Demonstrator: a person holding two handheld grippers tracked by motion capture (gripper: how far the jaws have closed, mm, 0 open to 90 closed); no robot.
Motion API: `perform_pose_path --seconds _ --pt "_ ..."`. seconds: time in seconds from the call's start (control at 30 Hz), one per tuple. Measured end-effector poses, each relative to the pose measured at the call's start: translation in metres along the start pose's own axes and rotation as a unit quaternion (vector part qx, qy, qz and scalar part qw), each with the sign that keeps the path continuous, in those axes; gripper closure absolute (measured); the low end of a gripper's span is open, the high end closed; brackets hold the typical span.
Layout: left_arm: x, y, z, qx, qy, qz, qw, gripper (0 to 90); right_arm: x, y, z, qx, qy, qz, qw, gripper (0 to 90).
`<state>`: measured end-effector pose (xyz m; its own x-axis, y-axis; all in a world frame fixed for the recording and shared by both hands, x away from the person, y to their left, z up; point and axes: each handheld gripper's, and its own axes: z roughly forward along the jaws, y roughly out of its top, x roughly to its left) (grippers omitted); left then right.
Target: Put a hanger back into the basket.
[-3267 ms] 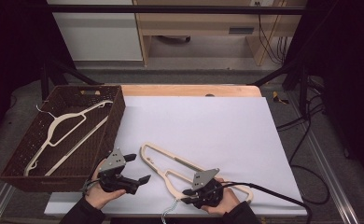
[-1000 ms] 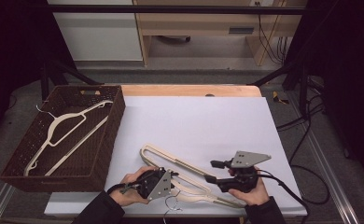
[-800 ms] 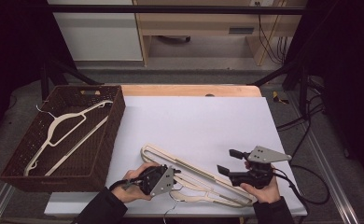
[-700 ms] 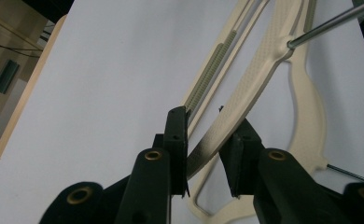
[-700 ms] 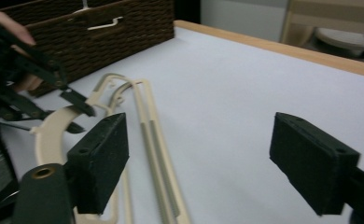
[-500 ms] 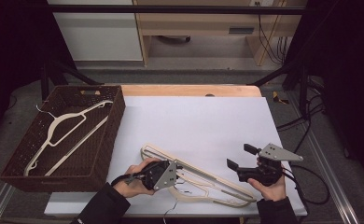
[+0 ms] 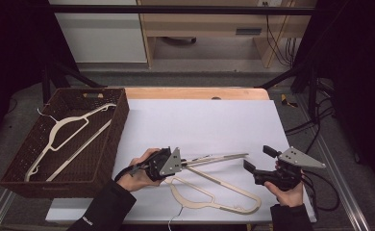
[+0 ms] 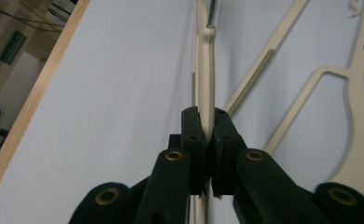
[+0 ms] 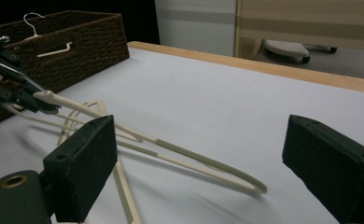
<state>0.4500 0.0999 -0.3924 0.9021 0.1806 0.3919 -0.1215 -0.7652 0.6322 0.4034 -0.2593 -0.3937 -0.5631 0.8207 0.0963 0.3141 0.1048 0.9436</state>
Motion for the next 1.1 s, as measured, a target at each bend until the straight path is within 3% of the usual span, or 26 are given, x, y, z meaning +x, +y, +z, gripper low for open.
perform_pose_path --seconds 0.23,0.33,0.5,0.7,0.73,0.8,1.1 --pt "0.005 0.001 -0.011 0.0 0.006 -0.054 0.9985 86.0 0.0 0.0 0.0 0.0 -0.003 -0.001 1.0 9.4" --pt "0.009 0.0 -0.015 0.001 0.012 -0.088 0.996 86.0 -0.001 -0.001 -0.001 -0.001 -0.003 0.001 1.0 9.1" --pt "0.017 -0.002 -0.025 -0.005 0.017 -0.15 0.9885 86.0 -0.001 -0.002 0.001 0.004 -0.005 0.003 1.0 8.0" --pt "0.023 0.0 -0.042 -0.023 0.024 -0.194 0.9805 86.1 -0.002 -0.003 0.002 0.006 -0.007 0.005 0.9999 7.3" --pt "0.024 0.0 -0.046 -0.029 0.026 -0.204 0.9782 86.1 -0.002 -0.003 0.002 0.007 -0.007 0.006 0.9999 7.2" --pt "0.027 0.001 -0.052 -0.041 0.03 -0.218 0.9747 86.1 -0.002 -0.004 0.002 0.008 -0.009 0.007 0.9999 6.8" --pt "0.043 0.002 -0.091 -0.074 0.037 -0.254 0.9636 86.1 -0.003 -0.005 0.004 0.008 -0.012 0.006 0.9999 5.2"
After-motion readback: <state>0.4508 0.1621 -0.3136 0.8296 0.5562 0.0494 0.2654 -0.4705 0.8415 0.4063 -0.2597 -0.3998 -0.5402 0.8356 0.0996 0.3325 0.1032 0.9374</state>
